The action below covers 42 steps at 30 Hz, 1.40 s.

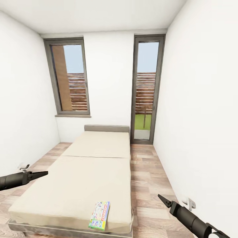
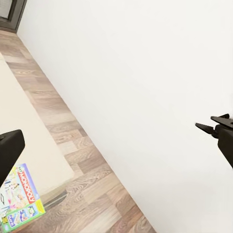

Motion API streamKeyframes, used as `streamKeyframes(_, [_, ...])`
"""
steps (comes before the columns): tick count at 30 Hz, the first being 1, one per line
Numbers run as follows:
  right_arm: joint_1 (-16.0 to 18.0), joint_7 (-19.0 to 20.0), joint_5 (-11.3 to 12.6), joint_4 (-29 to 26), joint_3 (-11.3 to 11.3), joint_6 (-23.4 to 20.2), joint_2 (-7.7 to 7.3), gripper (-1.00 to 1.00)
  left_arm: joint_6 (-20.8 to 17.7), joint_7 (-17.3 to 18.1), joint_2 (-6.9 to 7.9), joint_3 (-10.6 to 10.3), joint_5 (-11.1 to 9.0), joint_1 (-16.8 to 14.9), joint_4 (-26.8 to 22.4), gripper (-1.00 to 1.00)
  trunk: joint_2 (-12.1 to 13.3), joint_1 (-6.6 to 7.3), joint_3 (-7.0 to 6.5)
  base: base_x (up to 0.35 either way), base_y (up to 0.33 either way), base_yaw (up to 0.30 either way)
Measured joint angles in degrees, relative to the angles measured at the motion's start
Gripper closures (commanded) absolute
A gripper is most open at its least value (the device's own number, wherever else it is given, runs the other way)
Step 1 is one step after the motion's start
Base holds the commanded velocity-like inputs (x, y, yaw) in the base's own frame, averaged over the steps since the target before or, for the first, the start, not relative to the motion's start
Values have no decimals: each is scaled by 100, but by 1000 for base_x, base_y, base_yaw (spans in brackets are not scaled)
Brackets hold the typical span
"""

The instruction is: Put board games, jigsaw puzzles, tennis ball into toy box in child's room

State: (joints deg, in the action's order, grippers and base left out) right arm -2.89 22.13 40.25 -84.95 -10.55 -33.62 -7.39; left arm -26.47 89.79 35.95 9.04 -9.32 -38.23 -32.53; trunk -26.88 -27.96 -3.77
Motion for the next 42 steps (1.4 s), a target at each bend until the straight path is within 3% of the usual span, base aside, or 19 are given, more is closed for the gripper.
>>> streamKeyframes(17, [0,-14,-35,-47,53,3,6,-100,-1,0,-11,-27,7,0,6,-100,-683,-374,306,0,0,0])
streamKeyframes(23, [7,-30,-57,-30,82,-11,7,-100,-39,0,-11,-24,361,1,12,-100,-921,-505,410,0,0,0])
streamKeyframes(30, [6,-38,-60,-18,86,-4,7,-100,-160,-1,26,10,457,3,-39,-100,-1198,-659,530,0,0,0])
streamKeyframes(34, [6,-34,-47,-12,83,-12,2,-100,-180,-1,152,-29,522,5,-8,-100,-1359,-746,602,0,0,0])
streamKeyframes(36, [6,-32,-36,-10,81,-19,1,-100,-142,-1,212,-45,721,9,125,-100,-1439,-791,638,0,0,0])
streamKeyframes(40, [6,-32,-32,-8,79,-31,0,-100,341,-18,315,-92,1626,28,879,-100,-1599,-879,711,0,0,0])
streamKeyframes(42, [6,-32,-39,-8,78,-27,0,-100,634,-234,286,-91,1936,30,1207,-100,-1680,-923,747,0,0,0])
